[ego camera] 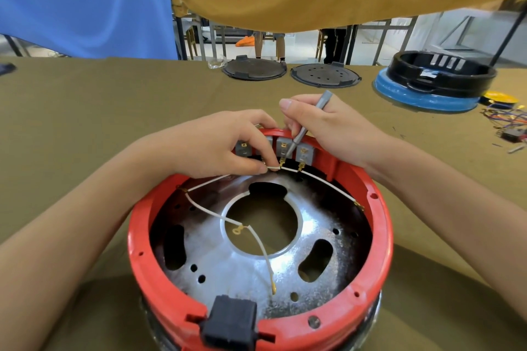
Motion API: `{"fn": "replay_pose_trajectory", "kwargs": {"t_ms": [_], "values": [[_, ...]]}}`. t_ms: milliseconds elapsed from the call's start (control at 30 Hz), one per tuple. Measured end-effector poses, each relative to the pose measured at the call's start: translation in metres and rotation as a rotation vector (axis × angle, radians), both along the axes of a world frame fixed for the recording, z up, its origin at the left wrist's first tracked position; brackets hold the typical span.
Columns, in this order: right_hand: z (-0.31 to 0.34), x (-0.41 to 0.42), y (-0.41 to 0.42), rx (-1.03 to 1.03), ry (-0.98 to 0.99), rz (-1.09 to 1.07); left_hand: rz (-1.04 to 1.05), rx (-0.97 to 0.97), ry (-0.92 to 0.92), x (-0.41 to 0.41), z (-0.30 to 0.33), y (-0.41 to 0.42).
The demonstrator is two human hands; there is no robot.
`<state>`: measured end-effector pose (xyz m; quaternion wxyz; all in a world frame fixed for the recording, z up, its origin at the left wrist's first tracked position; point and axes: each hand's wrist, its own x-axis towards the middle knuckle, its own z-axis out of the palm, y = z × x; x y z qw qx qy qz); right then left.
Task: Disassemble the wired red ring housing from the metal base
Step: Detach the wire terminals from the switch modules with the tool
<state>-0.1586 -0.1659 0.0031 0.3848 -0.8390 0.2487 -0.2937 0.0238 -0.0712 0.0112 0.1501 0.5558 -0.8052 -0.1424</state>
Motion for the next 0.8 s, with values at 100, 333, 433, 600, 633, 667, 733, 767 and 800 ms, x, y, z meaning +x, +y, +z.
{"fn": "replay_pose_trajectory", "kwargs": {"t_ms": [100,333,433,600,633,667,733,767,800], "values": [[0.0,0.0,0.0,-0.003,0.001,-0.013,-0.002,0.004,-0.007,0.0,0.0,0.0],[0.002,-0.008,0.004,-0.197,-0.108,-0.005,0.002,-0.004,0.007,0.001,0.0,0.0],[0.004,-0.01,0.006,-0.358,-0.062,-0.026,0.004,-0.002,-0.002,0.001,0.0,0.0],[0.01,-0.013,0.014,-0.527,0.052,-0.009,0.001,-0.007,-0.004,0.001,0.0,0.002],[0.01,-0.012,0.014,-0.509,0.054,-0.003,0.002,-0.009,-0.006,0.001,0.001,0.002],[0.01,-0.011,0.012,-0.475,0.049,-0.004,0.004,-0.012,-0.007,0.001,0.001,0.001],[0.01,-0.007,0.009,-0.382,0.039,-0.019,0.004,-0.012,-0.007,0.0,0.0,0.0],[0.01,-0.004,0.007,-0.344,0.036,-0.028,-0.001,-0.007,-0.004,0.0,0.0,0.0],[0.011,-0.002,0.006,-0.32,0.036,-0.037,-0.004,-0.004,-0.001,-0.001,0.0,0.0]]}}
